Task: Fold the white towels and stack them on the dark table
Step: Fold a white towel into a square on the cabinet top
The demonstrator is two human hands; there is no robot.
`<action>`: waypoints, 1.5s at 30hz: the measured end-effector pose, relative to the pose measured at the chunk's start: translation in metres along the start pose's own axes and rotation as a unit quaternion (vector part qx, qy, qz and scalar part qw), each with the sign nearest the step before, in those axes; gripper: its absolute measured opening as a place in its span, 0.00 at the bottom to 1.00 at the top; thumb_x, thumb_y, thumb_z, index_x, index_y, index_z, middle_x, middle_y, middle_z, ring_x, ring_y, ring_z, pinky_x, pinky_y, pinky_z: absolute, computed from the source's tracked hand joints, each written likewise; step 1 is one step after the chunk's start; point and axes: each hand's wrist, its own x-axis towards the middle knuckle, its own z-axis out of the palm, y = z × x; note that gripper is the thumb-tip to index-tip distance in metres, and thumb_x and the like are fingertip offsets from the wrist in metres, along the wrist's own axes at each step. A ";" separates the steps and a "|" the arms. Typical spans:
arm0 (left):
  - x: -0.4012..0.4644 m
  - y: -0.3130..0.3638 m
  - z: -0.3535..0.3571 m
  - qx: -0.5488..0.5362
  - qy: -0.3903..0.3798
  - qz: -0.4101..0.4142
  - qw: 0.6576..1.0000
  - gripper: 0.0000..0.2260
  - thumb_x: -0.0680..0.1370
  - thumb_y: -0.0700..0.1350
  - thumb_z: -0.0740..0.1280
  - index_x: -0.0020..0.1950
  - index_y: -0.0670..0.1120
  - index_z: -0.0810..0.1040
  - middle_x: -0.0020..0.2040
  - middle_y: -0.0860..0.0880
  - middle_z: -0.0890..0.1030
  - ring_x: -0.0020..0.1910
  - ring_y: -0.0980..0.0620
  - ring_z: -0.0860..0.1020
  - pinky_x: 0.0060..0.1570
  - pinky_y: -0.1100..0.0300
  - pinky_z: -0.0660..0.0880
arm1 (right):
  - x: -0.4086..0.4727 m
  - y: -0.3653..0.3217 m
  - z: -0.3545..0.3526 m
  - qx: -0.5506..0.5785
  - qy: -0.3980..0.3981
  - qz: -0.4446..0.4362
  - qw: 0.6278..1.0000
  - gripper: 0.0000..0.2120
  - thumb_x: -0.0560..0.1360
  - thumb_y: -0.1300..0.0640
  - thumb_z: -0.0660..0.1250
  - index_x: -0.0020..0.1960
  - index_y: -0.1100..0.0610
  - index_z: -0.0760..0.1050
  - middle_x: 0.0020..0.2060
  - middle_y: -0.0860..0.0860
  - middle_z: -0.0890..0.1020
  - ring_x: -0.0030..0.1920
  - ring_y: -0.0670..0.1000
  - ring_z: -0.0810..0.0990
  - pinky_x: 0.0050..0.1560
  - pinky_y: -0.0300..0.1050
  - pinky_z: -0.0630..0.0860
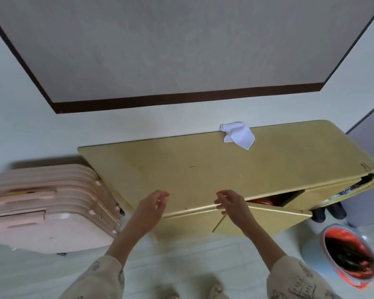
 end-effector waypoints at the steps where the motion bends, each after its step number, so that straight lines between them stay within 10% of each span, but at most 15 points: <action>1: 0.018 0.005 0.007 0.004 -0.003 -0.002 1.000 0.09 0.80 0.42 0.60 0.57 0.44 0.76 0.51 0.51 0.79 0.48 0.54 0.76 0.47 0.68 0.67 | 0.019 0.003 -0.009 -0.007 0.004 0.008 1.000 0.07 0.79 0.61 0.60 0.54 0.60 0.75 0.42 0.54 0.81 0.40 0.50 0.79 0.40 0.41 0.74; 18: 0.280 0.080 0.158 -0.033 -0.030 -0.134 0.990 0.09 0.79 0.39 0.61 0.56 0.41 0.77 0.48 0.51 0.77 0.47 0.53 0.75 0.45 0.69 0.65 | 0.369 0.055 -0.140 -0.312 -0.004 0.052 0.949 0.15 0.77 0.60 0.60 0.62 0.62 0.72 0.58 0.59 0.76 0.60 0.59 0.73 0.56 0.48 0.70; 29: 0.312 0.061 0.179 -0.013 -0.094 -0.164 0.982 0.09 0.80 0.41 0.59 0.57 0.43 0.76 0.50 0.53 0.76 0.50 0.53 0.75 0.46 0.70 0.65 | 0.428 0.090 -0.131 -0.503 0.020 -0.013 0.864 0.09 0.74 0.67 0.57 0.51 0.62 0.73 0.51 0.57 0.74 0.53 0.58 0.70 0.43 0.46 0.61; 39: 0.356 0.109 0.174 0.117 -0.064 0.054 0.990 0.26 0.74 0.39 0.64 0.72 0.49 0.64 0.71 0.48 0.63 0.69 0.46 0.61 0.66 0.53 0.61 | 0.356 -0.002 -0.146 -0.253 -0.124 -0.173 0.944 0.03 0.73 0.65 0.61 0.46 0.61 0.73 0.36 0.43 0.76 0.41 0.52 0.76 0.46 0.44 0.70; 45: 0.351 0.139 0.163 0.095 -0.054 0.076 0.991 0.22 0.71 0.59 0.53 0.57 0.49 0.74 0.50 0.54 0.75 0.49 0.52 0.73 0.53 0.56 0.68 | 0.323 -0.069 -0.169 -0.155 -0.159 -0.131 0.966 0.05 0.77 0.63 0.60 0.49 0.53 0.69 0.39 0.37 0.72 0.40 0.35 0.71 0.41 0.25 0.67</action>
